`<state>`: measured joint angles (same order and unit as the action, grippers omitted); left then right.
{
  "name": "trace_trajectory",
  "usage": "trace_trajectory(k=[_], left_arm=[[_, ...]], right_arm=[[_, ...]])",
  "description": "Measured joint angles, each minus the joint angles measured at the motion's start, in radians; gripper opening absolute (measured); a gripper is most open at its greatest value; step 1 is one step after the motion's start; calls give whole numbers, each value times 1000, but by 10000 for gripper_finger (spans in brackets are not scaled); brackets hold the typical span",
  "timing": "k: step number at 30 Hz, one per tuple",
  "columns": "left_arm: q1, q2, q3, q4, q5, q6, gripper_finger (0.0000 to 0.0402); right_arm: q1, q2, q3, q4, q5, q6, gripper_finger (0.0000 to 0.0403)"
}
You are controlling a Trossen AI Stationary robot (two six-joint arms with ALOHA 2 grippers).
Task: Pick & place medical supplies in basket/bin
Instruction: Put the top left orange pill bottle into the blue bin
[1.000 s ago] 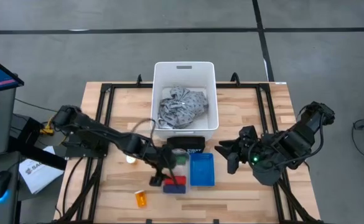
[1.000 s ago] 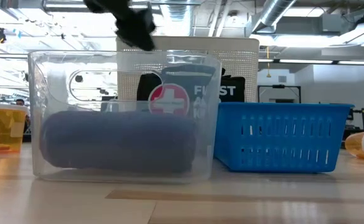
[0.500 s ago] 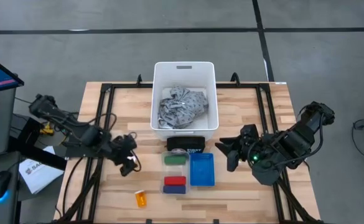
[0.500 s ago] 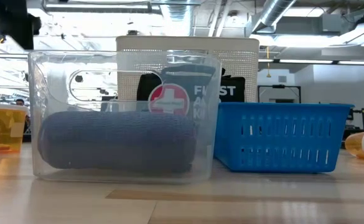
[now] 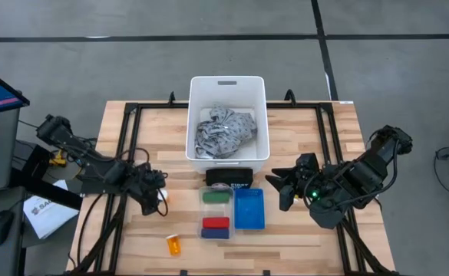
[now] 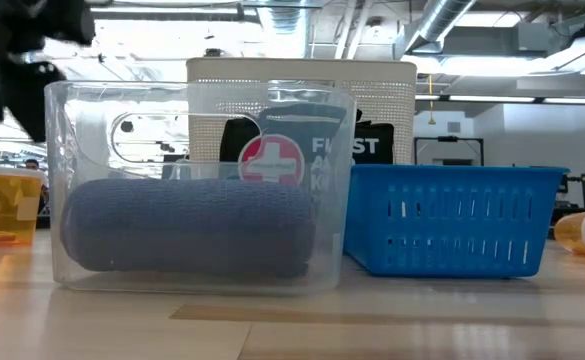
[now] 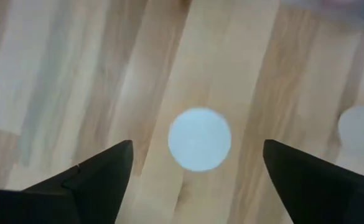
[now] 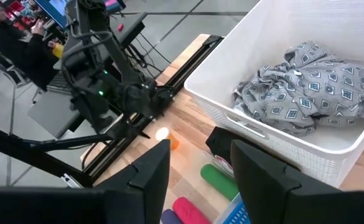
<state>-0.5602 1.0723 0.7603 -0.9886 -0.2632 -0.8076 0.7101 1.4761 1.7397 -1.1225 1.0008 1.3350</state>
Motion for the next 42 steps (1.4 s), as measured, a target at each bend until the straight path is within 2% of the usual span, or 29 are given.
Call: trace_trajectory(k=[4, 16, 34, 38, 42], left_arm=[[2, 6, -47, 75, 59, 0, 362], [21, 71, -146, 212, 51, -29, 359], [39, 88, -146, 230, 54, -88, 223], [39, 88, -146, 246, 54, -91, 206], [39, 88, -146, 272, 54, -91, 206]], right_arm=[[0, 0, 0, -4, -1, 0, 167], [0, 0, 0, -15, -5, 0, 167], [0, -1, 0, -22, -5, 1, 167], [0, -1, 0, -25, -5, 1, 166], [0, -1, 0, -26, -5, 1, 166]])
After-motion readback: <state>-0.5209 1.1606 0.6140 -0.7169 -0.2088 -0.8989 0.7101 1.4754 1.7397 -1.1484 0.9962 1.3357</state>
